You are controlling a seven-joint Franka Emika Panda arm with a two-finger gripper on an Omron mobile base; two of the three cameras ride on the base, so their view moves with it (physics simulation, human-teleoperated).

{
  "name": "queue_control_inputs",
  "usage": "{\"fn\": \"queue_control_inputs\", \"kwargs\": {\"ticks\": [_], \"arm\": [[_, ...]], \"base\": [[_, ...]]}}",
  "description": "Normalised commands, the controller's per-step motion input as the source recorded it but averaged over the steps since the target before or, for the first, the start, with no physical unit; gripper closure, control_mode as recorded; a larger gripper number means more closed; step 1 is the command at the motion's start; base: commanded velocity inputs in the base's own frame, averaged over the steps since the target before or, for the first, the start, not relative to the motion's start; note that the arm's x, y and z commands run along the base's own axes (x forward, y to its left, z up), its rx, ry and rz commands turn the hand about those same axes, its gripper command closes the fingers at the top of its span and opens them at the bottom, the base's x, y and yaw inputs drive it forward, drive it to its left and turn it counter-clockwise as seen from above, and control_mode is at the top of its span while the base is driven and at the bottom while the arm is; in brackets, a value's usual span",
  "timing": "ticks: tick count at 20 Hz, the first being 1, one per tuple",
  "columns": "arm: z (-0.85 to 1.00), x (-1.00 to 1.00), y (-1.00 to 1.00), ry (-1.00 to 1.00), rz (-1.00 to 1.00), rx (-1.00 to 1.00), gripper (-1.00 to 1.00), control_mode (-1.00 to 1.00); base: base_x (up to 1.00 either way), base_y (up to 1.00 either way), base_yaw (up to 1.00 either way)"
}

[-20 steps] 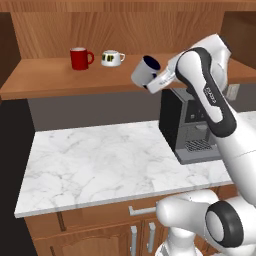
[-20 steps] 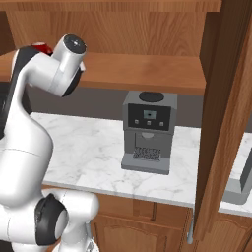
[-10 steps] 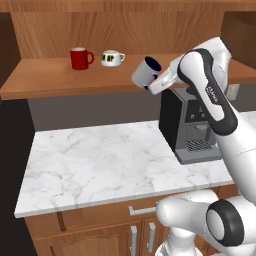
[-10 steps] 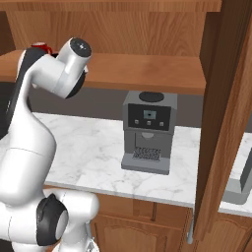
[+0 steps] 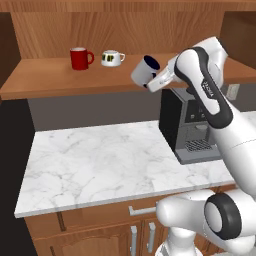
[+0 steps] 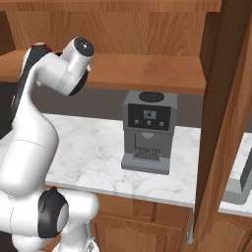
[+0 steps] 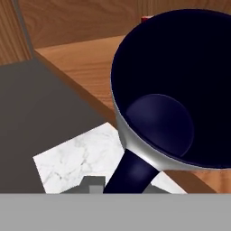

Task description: Pick the mug on the counter and place it in the cabinet with the handle facing the right, like the mugs already inside.

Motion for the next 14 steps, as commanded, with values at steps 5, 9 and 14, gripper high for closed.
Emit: {"fn": "queue_control_inputs", "kwargs": {"ticks": [5, 9, 14], "arm": [[0.0, 0.29, -0.13, 0.0, 0.0, 0.0, 1.0, -1.0], [0.0, 0.3, -0.14, 0.0, 0.0, 0.0, 1.0, -1.0], [0.0, 0.32, -0.1, 0.0, 0.0, 0.0, 1.0, -1.0]], "base": [[0.0, 0.0, 0.0], [0.0, 0.0, 0.0], [0.0, 0.0, 0.0]]}}
